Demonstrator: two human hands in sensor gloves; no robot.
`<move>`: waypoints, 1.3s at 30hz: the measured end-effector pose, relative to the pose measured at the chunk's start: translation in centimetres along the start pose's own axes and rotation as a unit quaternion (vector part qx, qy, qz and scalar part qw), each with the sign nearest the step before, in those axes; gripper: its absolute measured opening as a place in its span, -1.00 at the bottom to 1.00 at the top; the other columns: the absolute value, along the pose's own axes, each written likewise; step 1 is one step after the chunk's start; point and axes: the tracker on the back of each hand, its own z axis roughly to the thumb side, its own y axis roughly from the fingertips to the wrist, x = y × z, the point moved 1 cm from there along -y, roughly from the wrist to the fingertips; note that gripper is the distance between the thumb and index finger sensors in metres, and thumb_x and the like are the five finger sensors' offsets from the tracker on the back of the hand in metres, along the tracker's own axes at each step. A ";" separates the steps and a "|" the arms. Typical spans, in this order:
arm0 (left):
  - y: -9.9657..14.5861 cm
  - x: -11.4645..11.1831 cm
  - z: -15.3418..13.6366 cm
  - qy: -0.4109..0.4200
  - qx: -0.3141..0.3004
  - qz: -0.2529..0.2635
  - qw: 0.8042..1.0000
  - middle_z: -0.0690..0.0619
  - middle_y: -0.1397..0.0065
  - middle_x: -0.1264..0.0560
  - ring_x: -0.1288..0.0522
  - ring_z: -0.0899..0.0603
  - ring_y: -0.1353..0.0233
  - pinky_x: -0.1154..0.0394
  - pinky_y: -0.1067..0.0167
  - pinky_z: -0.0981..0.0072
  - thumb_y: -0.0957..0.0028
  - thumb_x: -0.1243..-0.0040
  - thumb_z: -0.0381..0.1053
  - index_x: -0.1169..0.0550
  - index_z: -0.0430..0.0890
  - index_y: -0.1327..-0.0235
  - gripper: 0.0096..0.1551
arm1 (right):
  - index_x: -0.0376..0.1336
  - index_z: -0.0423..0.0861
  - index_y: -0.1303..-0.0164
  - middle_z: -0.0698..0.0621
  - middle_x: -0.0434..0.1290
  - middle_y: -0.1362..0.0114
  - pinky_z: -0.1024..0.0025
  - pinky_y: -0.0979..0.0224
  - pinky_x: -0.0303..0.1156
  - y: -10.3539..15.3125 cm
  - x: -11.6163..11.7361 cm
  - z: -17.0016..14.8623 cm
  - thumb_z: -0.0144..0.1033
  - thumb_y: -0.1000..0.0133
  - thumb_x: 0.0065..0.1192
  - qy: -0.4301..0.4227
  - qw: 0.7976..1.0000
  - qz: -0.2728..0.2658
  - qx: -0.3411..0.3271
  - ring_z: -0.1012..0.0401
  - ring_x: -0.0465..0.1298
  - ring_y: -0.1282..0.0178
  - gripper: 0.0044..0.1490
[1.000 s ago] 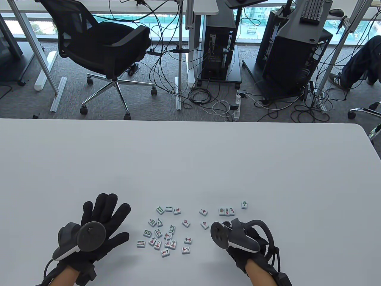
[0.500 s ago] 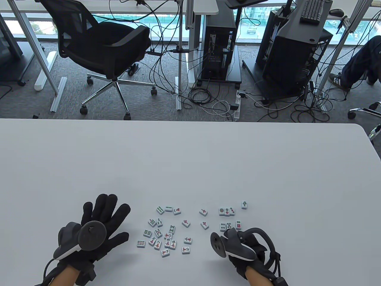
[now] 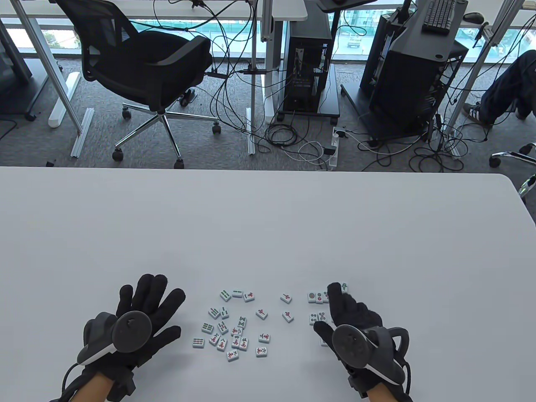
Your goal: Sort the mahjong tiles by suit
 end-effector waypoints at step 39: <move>-5.3 5.6 11.6 -0.127 -0.086 0.147 0.977 0.21 -0.58 -0.38 -0.58 0.01 -0.36 -0.46 -0.36 0.13 0.12 -0.24 0.43 -0.41 0.24 -0.41 -0.22 | -0.47 0.15 -0.59 -0.15 -0.56 -0.66 -0.49 -0.46 -0.50 3.2 0.1 -2.7 0.36 -0.08 -0.25 -0.034 0.996 -0.085 0.012 -0.22 -0.57 -0.59 0.04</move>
